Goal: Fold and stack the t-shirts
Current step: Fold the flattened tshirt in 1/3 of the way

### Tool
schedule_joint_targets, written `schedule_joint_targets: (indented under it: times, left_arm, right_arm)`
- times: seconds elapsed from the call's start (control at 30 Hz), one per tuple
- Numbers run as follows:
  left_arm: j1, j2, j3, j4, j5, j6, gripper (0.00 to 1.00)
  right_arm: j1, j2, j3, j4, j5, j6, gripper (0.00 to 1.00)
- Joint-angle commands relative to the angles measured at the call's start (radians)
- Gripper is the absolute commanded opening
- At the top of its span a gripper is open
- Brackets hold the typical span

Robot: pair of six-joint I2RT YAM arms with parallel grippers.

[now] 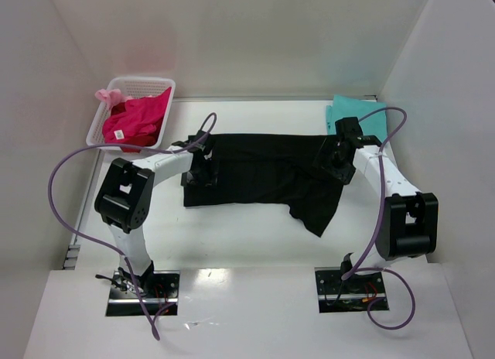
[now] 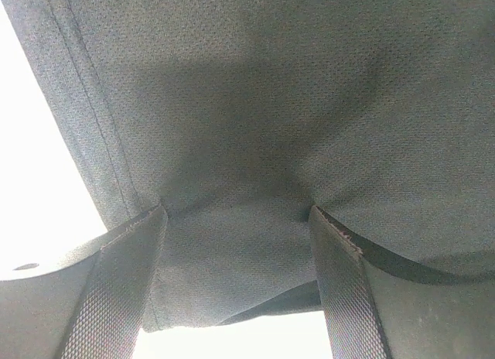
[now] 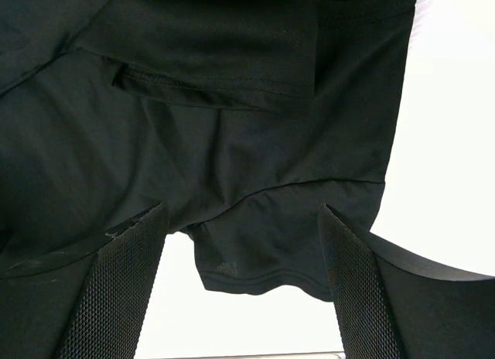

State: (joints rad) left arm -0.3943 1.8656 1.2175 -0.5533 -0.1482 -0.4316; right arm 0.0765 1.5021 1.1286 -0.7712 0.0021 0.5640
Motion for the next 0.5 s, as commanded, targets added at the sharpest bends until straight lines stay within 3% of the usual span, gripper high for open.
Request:
schedule_joint_targets:
  times: [0.0,0.47]
  left_arm:
    - [0.015,0.027,-0.007,-0.079,-0.062,-0.009,0.82]
    - [0.100,-0.002,-0.065,-0.079,-0.082,-0.018,0.82]
  right_arm:
    - [0.009,-0.031,0.003,0.042,0.004,-0.006,0.85]
    - [0.009,-0.031,0.003,0.043,0.004,-0.006,0.86]
